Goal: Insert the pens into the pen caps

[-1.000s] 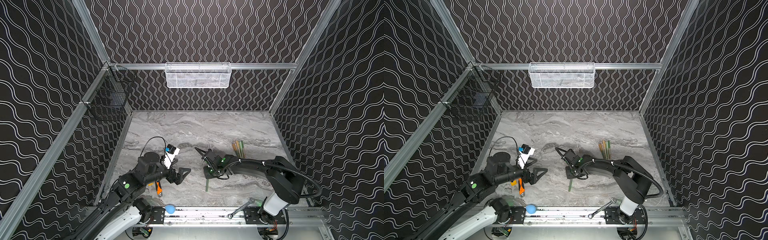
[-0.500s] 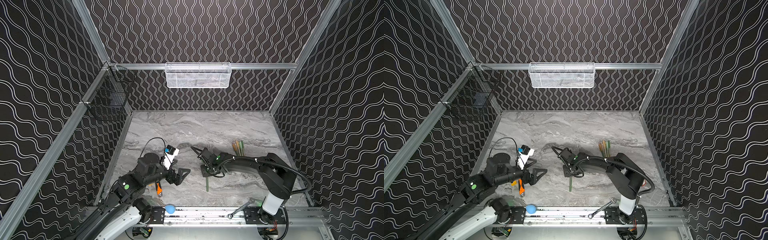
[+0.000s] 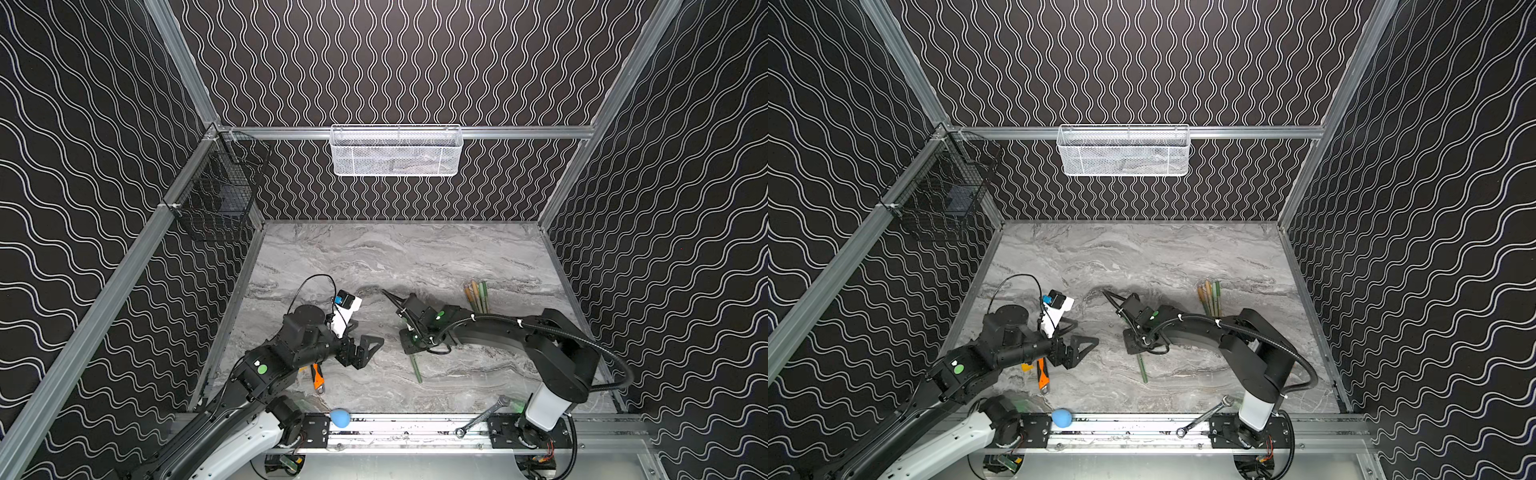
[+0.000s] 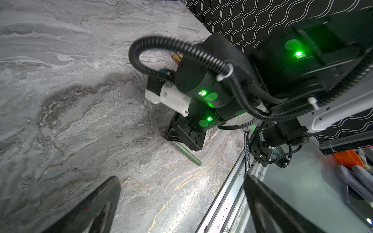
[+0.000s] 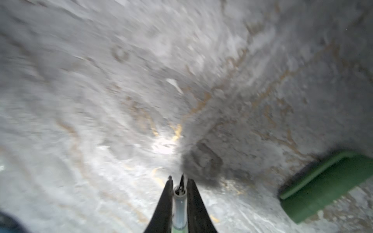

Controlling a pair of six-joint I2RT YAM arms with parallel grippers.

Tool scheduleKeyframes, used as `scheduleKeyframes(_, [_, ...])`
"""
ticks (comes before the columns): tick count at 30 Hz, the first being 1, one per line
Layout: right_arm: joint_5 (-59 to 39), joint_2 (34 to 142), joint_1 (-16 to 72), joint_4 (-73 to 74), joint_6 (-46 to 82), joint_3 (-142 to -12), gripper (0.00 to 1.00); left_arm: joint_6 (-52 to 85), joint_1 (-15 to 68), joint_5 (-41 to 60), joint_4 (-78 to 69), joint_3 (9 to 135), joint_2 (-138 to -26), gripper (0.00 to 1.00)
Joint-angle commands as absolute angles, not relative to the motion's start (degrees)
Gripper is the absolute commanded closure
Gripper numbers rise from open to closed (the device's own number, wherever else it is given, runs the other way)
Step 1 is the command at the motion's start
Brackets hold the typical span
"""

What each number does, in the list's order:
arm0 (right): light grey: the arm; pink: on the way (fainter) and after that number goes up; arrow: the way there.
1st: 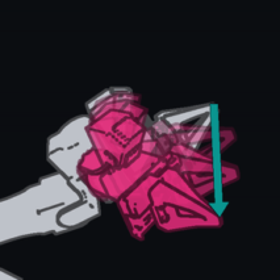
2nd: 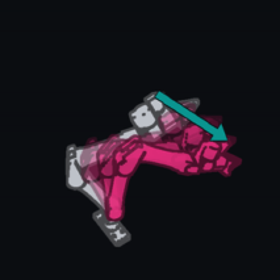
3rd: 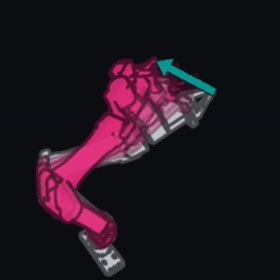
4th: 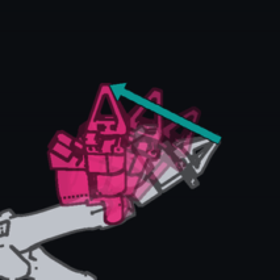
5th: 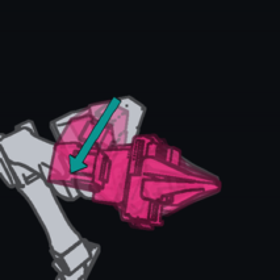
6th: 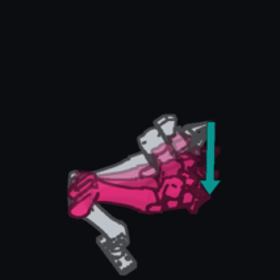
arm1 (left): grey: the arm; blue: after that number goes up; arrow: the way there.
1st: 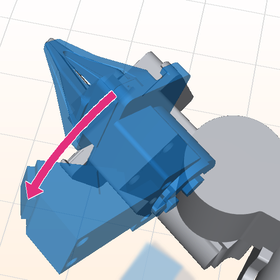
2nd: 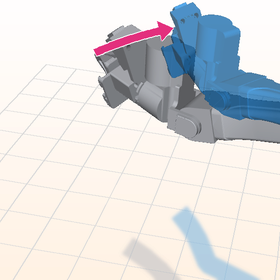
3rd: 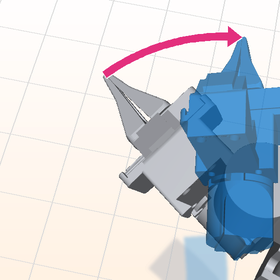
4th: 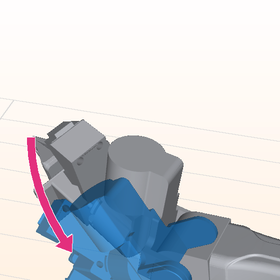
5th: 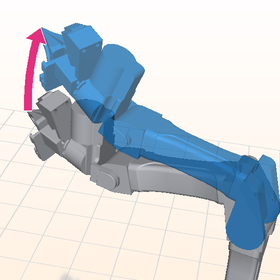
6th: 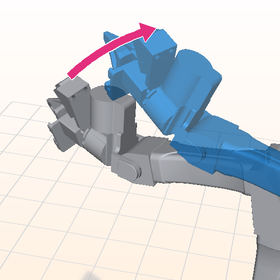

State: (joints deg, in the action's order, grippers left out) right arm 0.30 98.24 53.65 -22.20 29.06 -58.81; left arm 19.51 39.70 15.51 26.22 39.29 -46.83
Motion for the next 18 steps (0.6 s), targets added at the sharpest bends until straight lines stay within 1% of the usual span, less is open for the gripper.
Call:
scheduleKeyframes(1, [-2.9,96.0,53.7,-15.1,25.5,-58.1,0.83,21.8,39.7,16.8,20.7,38.1,-46.6,0.01])
scheduleKeyframes(6, [-5.0,93.1,53.1,-11.5,22.0,-58.0,0.84,22.9,39.7,19.1,16.3,36.3,-46.4,0.02])
scheduleKeyframes(9, [-7.9,90.2,52.0,-8.4,20.4,-57.5,0.84,23.3,39.7,20.8,13.0,35.1,-46.8,0.01])
scheduleKeyframes(18, [-17.5,79.0,48.2,-0.2,16.1,-50.4,0.84,22.6,39.6,23.7,7.2,34.6,-47.9,0.02])
